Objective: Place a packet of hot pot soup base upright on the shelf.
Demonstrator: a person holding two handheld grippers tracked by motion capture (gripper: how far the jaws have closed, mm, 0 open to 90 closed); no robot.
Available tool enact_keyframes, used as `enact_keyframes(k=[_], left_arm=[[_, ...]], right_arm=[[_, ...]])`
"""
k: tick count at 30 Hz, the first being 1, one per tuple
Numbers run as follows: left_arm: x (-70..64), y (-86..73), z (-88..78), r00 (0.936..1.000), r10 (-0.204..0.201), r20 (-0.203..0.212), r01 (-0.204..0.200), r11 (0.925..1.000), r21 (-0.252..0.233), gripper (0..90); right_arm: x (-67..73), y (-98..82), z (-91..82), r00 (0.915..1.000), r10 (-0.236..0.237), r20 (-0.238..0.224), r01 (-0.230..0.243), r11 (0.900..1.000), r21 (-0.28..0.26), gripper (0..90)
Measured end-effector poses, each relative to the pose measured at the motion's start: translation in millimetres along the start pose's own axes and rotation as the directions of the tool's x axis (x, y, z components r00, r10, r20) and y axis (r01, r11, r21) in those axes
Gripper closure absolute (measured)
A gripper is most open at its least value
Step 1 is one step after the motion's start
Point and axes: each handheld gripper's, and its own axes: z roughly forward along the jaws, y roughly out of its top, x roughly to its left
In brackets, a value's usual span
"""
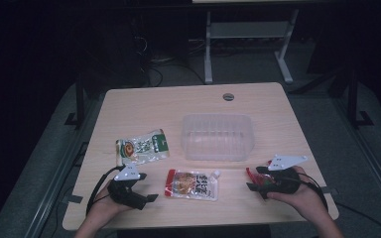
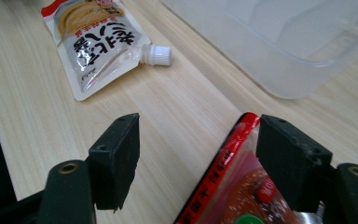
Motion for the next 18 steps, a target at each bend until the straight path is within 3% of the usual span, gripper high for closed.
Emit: enact_keyframes(k=[6,12,15,17,18], left_arm=[[2.2,0.0,-2.7,1.0,-0.005,0.0,0.005,1.0,-0.004,13.5],[3.4,3.7,-2.5,0.9998,-0.018,0.0,0.018,0.9996,-0.02,13.5],[2.5,5.4,-2.9,1.0,-0.002,0.003,0.002,0.9998,-0.02,13.5],[3.3,5.8,-2.4,1.0,-0.003,0.006,0.003,0.9997,-0.023,13.5],[3.4,6.0,-2.1,1.0,-0.005,0.004,0.005,0.9997,-0.024,13.5]], right_arm=[[-6.1,-3.1,-5.4,0.9996,0.021,0.017,-0.021,1.0,-0.011,29.2],[-21.7,-9.6,-14.3,0.9978,0.048,0.047,-0.047,0.999,-0.014,32.2],[-29.9,-11.6,-20.7,0.9948,0.073,0.071,-0.072,0.997,-0.011,39.8],[-39.5,-13.0,-28.2,0.9914,0.097,0.088,-0.097,0.995,-0.004,51.6],[-39.5,-13.0,-28.2,0.9914,0.097,0.088,-0.097,0.995,-0.004,51.6]])
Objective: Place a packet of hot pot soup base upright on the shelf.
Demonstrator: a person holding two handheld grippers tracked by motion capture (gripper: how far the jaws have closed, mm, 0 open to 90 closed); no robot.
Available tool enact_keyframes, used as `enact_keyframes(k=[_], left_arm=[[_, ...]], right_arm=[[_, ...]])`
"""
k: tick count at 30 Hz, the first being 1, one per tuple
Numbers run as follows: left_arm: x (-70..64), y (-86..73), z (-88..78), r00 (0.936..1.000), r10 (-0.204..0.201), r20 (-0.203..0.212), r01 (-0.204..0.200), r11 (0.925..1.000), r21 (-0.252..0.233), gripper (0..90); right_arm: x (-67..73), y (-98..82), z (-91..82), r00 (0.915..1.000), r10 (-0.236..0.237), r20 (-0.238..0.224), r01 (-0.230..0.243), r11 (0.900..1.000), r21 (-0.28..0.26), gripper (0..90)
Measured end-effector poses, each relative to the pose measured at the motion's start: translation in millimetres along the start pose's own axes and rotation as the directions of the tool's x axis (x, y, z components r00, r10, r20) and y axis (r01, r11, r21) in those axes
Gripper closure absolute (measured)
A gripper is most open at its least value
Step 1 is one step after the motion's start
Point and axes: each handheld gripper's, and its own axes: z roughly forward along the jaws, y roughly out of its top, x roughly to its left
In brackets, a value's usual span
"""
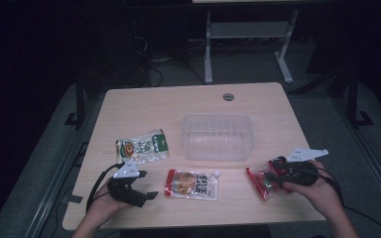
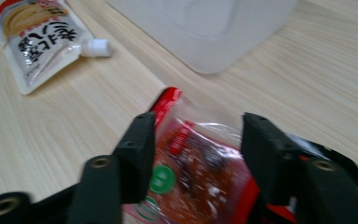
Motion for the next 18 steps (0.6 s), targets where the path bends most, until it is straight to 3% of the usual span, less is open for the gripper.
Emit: enact_keyframes(k=[2,4,5,9,15,18], left_arm=[[-1.1,0.5,-0.3,0.9998,0.018,0.003,-0.018,0.9998,-0.002,13.5],[-1.4,0.1,-0.7,1.0,0.005,0.003,-0.005,0.9999,-0.01,13.5],[-0.6,0.6,-1.5,0.9999,0.008,-0.006,-0.008,0.9999,-0.01,13.5],[-2.4,0.8,-3.4,1.0,-0.001,-0.004,0.001,0.9996,-0.029,13.5],[-4.4,-2.3,-2.0,0.9999,-0.007,0.011,0.007,0.9999,-0.015,13.6],[-4.0,-4.3,-3.9,0.9999,-0.007,0.008,0.007,0.9999,-0.012,13.7]], right_arm=[[-8.1,-0.3,-6.3,0.9998,0.01,0.019,-0.01,1.0,-0.001,60.0],[-17.5,-0.8,-14.1,0.9992,0.028,0.03,-0.029,1.0,0.002,72.6],[-24.4,-2.4,-20.0,0.997,0.068,0.036,-0.068,0.998,-0.006,80.1],[-34.9,-6.4,-26.5,0.9947,0.091,0.048,-0.092,0.996,0.02,89.9],[-51.2,-18.0,-23.4,0.9886,0.136,0.064,-0.143,0.983,0.116,90.0],[-55.0,-19.7,-19.7,0.9871,0.148,0.06,-0.155,0.981,0.121,90.0]])
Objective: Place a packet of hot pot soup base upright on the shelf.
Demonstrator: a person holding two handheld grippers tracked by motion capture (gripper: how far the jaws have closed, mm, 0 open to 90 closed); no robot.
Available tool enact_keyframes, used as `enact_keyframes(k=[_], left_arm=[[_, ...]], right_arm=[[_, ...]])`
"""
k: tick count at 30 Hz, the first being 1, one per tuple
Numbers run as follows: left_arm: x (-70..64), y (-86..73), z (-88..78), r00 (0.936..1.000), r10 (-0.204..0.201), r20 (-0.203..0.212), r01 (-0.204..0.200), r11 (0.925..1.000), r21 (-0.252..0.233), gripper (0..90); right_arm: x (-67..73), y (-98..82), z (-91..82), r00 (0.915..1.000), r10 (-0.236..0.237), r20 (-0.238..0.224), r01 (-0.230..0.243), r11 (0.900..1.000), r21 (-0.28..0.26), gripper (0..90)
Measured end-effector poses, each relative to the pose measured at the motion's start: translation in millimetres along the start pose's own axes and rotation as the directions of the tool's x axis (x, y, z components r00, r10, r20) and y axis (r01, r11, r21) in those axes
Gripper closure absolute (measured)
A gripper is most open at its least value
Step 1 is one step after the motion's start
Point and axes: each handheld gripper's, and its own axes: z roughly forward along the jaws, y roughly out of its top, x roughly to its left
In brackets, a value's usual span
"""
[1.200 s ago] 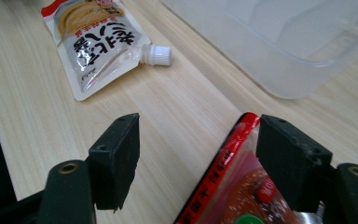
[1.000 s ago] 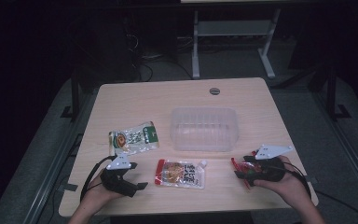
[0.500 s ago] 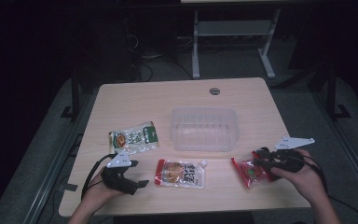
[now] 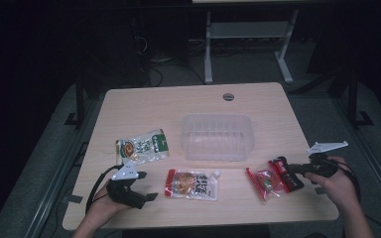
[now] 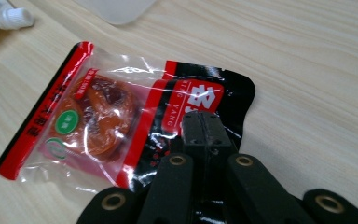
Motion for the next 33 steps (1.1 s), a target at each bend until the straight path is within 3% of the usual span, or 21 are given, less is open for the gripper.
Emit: enact_keyframes(k=[5,17,21,33], left_arm=[[0.7,-1.4,-1.8,0.9999,-0.012,-0.004,0.012,0.9999,-0.005,13.7],[1.0,-0.2,0.0,1.0,0.001,0.004,-0.001,1.0,-0.003,13.9],[-0.3,1.2,0.1,1.0,0.001,0.009,-0.001,1.0,-0.009,13.9],[-3.3,4.2,1.6,0.9996,0.017,0.024,-0.017,0.9998,-0.01,14.0]], right_arm=[[-6.1,-6.0,6.9,0.9995,0.019,0.026,-0.02,0.999,0.032,90.0],[-8.8,-13.7,15.0,0.9983,0.032,0.049,-0.033,0.999,0.021,90.0],[-4.9,-12.8,16.5,0.9994,0.03,0.019,-0.03,0.999,0.022,90.0],[23.2,-2.2,29.4,0.9961,-0.05,-0.072,0.055,0.996,0.066,90.0]])
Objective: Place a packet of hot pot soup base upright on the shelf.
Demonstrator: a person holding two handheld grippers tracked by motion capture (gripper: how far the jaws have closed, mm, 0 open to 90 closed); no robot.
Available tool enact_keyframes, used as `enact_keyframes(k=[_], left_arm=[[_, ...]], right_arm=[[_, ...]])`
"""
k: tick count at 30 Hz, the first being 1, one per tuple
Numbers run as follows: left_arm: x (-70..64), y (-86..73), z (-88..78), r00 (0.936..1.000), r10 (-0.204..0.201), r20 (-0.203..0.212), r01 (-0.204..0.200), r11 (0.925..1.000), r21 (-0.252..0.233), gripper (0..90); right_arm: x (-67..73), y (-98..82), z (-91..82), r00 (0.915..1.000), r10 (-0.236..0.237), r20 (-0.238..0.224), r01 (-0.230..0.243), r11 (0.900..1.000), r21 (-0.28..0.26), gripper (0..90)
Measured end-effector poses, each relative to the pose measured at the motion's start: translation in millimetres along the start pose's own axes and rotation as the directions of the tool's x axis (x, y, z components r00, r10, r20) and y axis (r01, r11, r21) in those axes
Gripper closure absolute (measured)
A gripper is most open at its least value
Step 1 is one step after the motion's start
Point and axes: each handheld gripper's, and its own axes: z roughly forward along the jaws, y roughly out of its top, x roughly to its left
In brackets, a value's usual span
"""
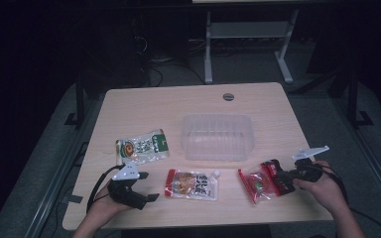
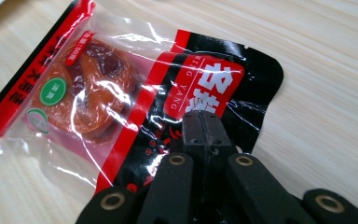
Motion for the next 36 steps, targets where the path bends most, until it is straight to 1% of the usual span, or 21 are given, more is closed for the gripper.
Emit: enact_keyframes(k=[3,5,9,15,17,18,19,20,21,24,25,26,27,29,30,31,32,33,34,35,36], left_arm=[[-0.8,0.7,-0.1,1.0,-0.002,0.003,0.002,1.0,-0.003,14.1],[-1.4,1.2,0.1,1.0,-0.002,0.005,0.002,1.0,-0.005,14.1],[-3.2,2.4,0.6,0.9999,0.006,0.01,-0.006,1.0,-0.003,14.1],[-5.8,4.5,2.7,0.9997,0.015,0.019,-0.015,0.9999,0.0,14.2],[-7.2,5.3,3.8,0.9996,0.015,0.023,-0.015,0.9999,0.002,14.2],[-8.1,6.1,4.6,0.9996,0.013,0.026,-0.013,0.9999,0.003,14.2],[-8.9,6.5,5.4,0.9996,0.009,0.029,-0.009,1.0,0.0,14.4],[-9.6,7.4,5.9,0.9995,0.011,0.03,-0.011,0.9999,0.001,14.4],[-10.8,8.2,6.8,0.9994,0.01,0.033,-0.01,0.9999,-0.002,14.7],[-14.8,11.2,9.5,0.9987,0.029,0.043,-0.029,0.9996,-0.003,15.0],[-15.9,11.9,10.3,0.9985,0.029,0.045,-0.029,0.9996,-0.007,18.3],[-17.2,13.3,11.1,0.9983,0.036,0.047,-0.035,0.9993,-0.011,18.3],[-18.5,15.3,11.9,0.9978,0.043,0.051,-0.042,0.999,-0.014,21.7],[-20.8,21.0,13.9,0.9963,0.061,0.06,-0.06,0.9979,-0.026,23.8],[-23.3,27.4,16.8,0.9946,0.074,0.073,-0.071,0.9968,-0.035,29.7],[-23.3,27.4,16.8,0.9946,0.074,0.073,-0.071,0.9968,-0.035,34.2],[-24.0,31.1,18.8,0.9935,0.079,0.082,-0.076,0.9965,-0.035,37.9],[-24.7,35.2,20.9,0.9927,0.081,0.089,-0.079,0.9963,-0.034,37.9],[-25.5,39.4,23.4,0.9919,0.078,0.101,-0.074,0.9965,-0.04,48.5],[-26.2,43.8,26.3,0.9908,0.077,0.111,-0.072,0.9965,-0.043,52.1],[-27.3,47.9,29.6,0.9897,0.078,0.119,-0.074,0.9963,-0.044,52.1]], right_arm=[[7.0,3.2,4.1,0.9997,-0.021,-0.014,0.021,1.0,0.004,90.0],[11.9,5.7,7.1,0.9988,-0.035,-0.035,0.035,0.999,0.008,90.0],[24.5,10.7,13.0,0.9947,-0.077,-0.067,0.079,0.997,0.024,90.0],[32.6,15.2,18.3,0.9912,-0.098,-0.089,0.101,0.995,0.028,90.0],[36.1,17.6,20.3,0.9879,-0.123,-0.094,0.126,0.992,0.029,90.0],[38.8,18.8,21.9,0.987,-0.125,-0.101,0.128,0.991,0.028,90.0],[43.3,22.0,25.9,0.9825,-0.146,-0.116,0.15,0.988,0.027,90.0],[43.3,22.0,25.9,0.9825,-0.146,-0.116,0.15,0.988,0.027,90.0],[47.2,24.5,27.9,0.9788,-0.158,-0.13,0.163,0.986,0.03,90.0],[48.2,24.2,28.3,0.9769,-0.168,-0.132,0.173,0.985,0.026,90.0],[47.2,22.7,27.4,0.9782,-0.155,-0.138,0.159,0.987,0.017,90.0],[47.2,22.7,27.4,0.9782,-0.155,-0.138,0.159,0.987,0.017,90.0],[45.5,21.5,24.8,0.9808,-0.145,-0.13,0.148,0.989,0.012,90.0],[44.0,20.9,23.8,0.9809,-0.147,-0.128,0.149,0.989,0.007,90.0],[41.9,19.7,20.2,0.984,-0.134,-0.117,0.135,0.991,-0.002,89.9],[40.2,18.9,18.4,0.9847,-0.134,-0.112,0.133,0.991,-0.013,86.6],[38.9,18.1,16.0,0.9869,-0.119,-0.109,0.118,0.993,-0.016,82.4],[38.9,18.1,16.0,0.9869,-0.119,-0.109,0.118,0.993,-0.016,82.4],[35.4,15.0,12.2,0.9901,-0.102,-0.097,0.099,0.995,-0.032,77.6],[33.7,13.4,9.9,0.9913,-0.097,-0.089,0.094,0.995,-0.042,74.5],[33.7,13.4,9.9,0.9913,-0.097,-0.089,0.094,0.995,-0.042,74.5]])
